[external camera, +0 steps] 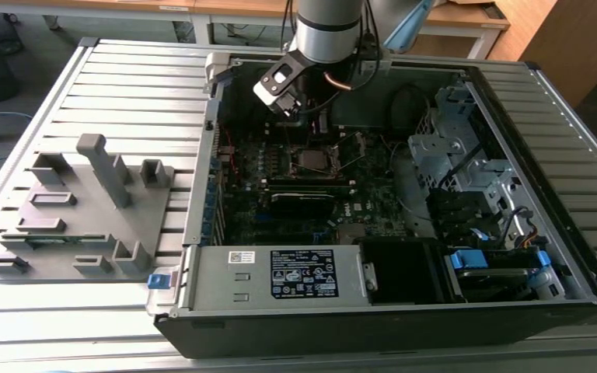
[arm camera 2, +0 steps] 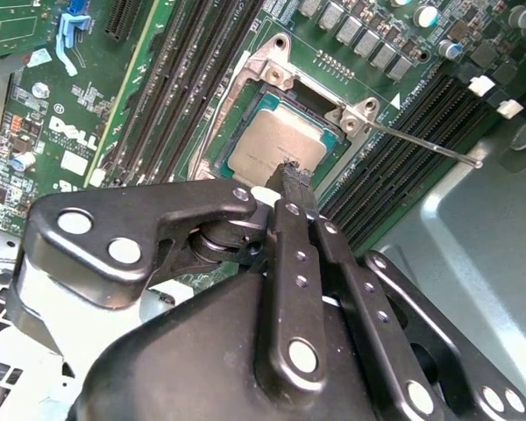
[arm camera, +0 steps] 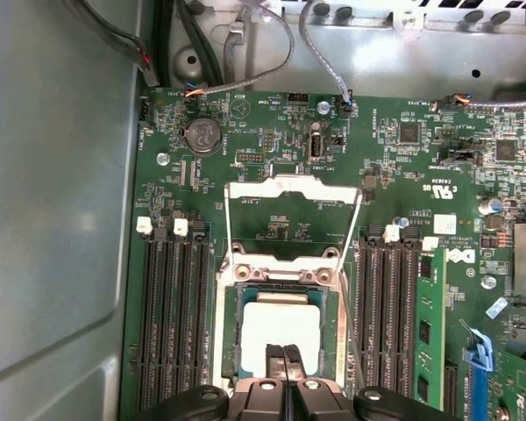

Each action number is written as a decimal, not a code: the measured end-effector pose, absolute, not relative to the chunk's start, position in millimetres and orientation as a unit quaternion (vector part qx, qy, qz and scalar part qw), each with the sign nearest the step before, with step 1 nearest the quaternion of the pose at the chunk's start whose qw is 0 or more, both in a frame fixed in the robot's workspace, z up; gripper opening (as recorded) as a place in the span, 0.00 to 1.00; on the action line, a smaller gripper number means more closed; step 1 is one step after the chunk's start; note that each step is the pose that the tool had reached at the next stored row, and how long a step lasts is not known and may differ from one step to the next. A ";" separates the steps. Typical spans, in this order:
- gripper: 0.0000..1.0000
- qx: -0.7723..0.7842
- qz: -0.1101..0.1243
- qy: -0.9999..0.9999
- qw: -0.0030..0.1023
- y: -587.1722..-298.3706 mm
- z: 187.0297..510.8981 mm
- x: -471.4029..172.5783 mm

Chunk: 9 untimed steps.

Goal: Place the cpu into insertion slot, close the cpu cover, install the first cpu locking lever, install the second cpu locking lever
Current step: 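Close the cpu cover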

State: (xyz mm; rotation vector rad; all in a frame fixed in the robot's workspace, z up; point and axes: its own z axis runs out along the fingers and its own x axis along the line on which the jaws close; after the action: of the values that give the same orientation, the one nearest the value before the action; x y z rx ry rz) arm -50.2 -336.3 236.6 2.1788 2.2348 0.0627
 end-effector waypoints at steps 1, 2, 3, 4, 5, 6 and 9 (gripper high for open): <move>0.11 0.698 0.020 0.716 0.010 -336.3 238.1 -50.2; 0.11 0.698 0.020 0.716 0.010 -336.3 239.6 -50.2; 0.11 0.698 0.020 0.716 0.010 -336.3 240.8 -50.3; 0.11 0.698 0.020 0.716 0.010 -336.3 241.8 -50.2; 0.11 0.698 0.020 0.716 0.010 -336.3 242.9 -50.2; 0.11 0.698 0.020 0.716 0.010 -336.3 244.1 -50.2; 0.11 0.698 0.020 0.716 0.010 -336.3 247.3 -50.2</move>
State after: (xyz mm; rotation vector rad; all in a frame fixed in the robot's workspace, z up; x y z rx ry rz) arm -50.2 -336.3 247.3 2.1787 2.2348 0.0627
